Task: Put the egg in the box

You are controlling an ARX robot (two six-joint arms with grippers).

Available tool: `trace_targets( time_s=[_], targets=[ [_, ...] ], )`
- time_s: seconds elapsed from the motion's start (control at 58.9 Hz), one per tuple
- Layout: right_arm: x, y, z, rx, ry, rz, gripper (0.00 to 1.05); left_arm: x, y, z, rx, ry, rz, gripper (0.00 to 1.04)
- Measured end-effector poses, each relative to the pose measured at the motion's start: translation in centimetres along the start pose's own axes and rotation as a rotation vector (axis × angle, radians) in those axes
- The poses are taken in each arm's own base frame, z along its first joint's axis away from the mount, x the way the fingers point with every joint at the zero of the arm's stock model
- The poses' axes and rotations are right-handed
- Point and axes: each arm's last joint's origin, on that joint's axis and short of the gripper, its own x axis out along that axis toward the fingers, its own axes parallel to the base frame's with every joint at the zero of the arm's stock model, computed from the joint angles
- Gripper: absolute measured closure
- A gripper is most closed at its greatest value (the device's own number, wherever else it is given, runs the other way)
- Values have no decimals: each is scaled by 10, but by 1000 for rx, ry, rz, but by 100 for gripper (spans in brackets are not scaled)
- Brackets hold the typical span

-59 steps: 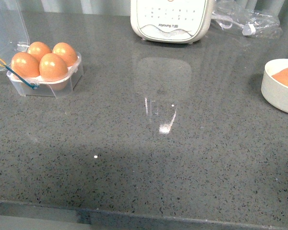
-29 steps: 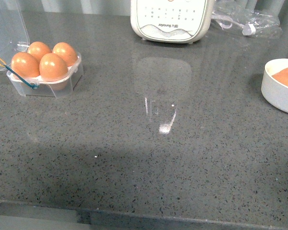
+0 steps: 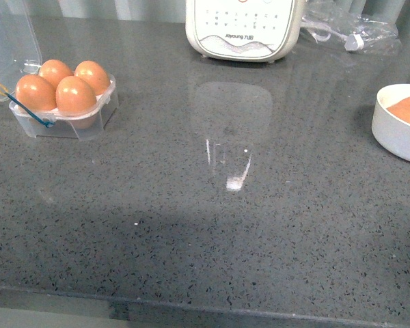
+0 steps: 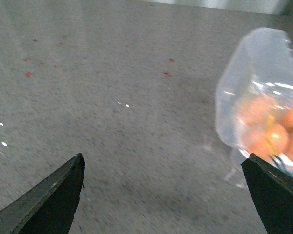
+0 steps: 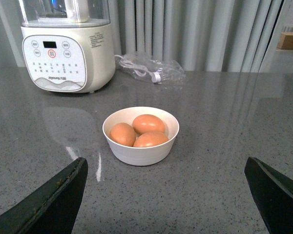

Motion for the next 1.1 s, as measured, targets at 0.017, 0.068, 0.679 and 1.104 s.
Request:
trace_targets(
  time_s=[0.017,0.068,0.679,1.104],
  targets=[
    [0,0,0,0,0,0,7,5,2,2,5,3,5,7],
    [0,0,0,0,0,0,7,18,9,8,25,4,26,7],
    [0,0,0,0,0,0,7,89,-1,32,-41,95,-130,7],
    [0,0,0,0,0,0,7,70,-70,37,-37,96,-266,7]
  ],
)
